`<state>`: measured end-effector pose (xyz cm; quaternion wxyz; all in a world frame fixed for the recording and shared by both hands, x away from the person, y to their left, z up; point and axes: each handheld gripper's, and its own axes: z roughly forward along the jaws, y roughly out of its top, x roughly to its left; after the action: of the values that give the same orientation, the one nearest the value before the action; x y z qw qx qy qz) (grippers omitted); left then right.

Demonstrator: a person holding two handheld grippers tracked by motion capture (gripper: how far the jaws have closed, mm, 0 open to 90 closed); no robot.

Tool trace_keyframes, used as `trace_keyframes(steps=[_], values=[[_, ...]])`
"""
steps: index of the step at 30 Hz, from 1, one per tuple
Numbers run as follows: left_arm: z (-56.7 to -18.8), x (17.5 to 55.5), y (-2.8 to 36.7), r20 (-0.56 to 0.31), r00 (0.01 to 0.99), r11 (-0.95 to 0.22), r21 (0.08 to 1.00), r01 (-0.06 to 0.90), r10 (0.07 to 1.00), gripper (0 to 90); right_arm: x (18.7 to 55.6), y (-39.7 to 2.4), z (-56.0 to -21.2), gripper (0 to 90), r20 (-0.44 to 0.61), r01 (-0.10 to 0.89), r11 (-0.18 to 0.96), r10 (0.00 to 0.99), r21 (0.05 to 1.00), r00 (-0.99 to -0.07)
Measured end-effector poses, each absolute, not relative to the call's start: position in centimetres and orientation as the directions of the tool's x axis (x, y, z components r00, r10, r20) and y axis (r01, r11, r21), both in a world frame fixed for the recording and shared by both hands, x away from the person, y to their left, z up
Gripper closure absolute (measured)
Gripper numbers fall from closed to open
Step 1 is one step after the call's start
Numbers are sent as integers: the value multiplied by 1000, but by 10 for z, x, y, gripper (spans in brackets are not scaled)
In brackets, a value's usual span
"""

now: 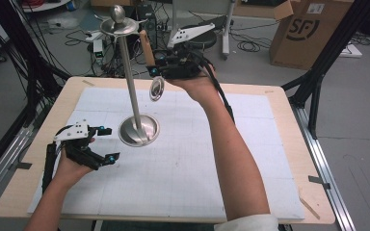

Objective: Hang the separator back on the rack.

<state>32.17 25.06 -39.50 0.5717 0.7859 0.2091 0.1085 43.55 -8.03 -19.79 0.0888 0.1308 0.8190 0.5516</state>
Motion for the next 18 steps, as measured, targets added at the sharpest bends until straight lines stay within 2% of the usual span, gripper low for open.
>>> trace_keyframes(steps=[11,18], values=[[-395,321,252,-73,890,-254,945,206,450,17,437,-74,-197,660,4,124,365,313,923,-950],[-395,321,251,-70,889,-259,944,206,452,17,437,-76,-198,566,8,137,362,335,922,-942]])
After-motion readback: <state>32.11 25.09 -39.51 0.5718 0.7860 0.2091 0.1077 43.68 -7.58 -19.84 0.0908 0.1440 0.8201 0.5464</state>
